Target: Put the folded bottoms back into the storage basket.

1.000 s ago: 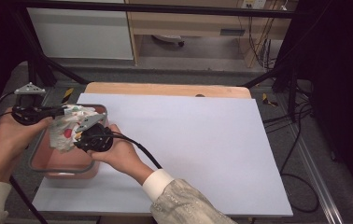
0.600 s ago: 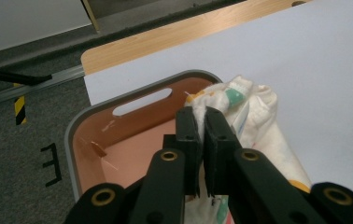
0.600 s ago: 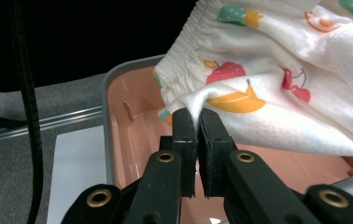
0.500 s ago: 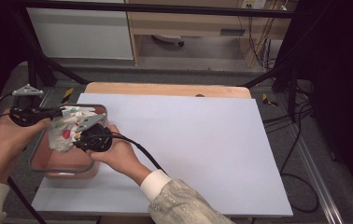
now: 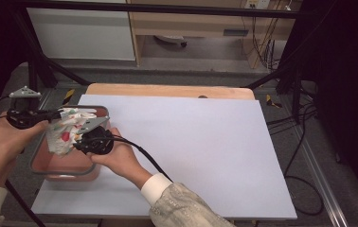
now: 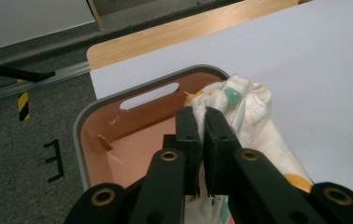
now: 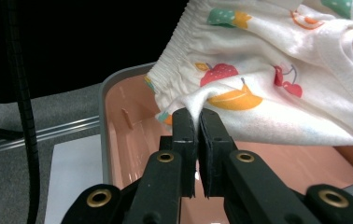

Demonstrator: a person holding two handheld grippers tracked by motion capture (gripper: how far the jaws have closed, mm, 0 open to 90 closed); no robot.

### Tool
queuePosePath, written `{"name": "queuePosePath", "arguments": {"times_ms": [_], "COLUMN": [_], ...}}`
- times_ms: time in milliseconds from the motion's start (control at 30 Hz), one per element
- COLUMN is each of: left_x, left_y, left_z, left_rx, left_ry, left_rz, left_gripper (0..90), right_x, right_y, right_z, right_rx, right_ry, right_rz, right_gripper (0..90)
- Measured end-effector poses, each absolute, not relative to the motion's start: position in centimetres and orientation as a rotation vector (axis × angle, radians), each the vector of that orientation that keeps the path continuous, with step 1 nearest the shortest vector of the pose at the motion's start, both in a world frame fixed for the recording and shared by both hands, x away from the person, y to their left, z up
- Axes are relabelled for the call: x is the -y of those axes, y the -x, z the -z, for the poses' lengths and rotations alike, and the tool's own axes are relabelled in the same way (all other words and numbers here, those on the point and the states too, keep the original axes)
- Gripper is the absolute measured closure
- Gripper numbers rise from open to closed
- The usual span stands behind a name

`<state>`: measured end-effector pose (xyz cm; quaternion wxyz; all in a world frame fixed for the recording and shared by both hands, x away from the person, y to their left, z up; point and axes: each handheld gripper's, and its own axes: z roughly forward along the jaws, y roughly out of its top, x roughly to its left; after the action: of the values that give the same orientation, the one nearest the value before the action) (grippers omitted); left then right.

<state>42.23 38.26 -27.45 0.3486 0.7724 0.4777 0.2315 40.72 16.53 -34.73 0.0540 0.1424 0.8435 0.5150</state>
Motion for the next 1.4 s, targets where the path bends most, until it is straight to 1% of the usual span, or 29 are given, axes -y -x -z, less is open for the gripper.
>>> {"name": "queuePosePath", "arguments": {"times_ms": [1300, 1367, 1400], "left_x": [-40.3, -40.2, -40.1], "left_y": [-42.8, -43.0, -43.2], "left_z": [29.2, 29.4, 29.5], "left_rx": [-1.300, -1.298, -1.299], "left_ry": [-1.983, -1.984, -1.986], "left_rz": [-0.571, -0.566, -0.569], "left_gripper": [85.8, 84.2, 80.5], "right_x": [-18.7, -18.7, -18.6], "right_y": [-41.2, -41.3, -41.3], "right_z": [36.0, 36.1, 36.1], "right_rx": [-2.595, -2.599, -2.597], "right_ry": [-0.473, -0.476, -0.491], "right_rz": [-1.556, -1.546, -1.539], "right_gripper": [86.5, 85.3, 81.3]}}
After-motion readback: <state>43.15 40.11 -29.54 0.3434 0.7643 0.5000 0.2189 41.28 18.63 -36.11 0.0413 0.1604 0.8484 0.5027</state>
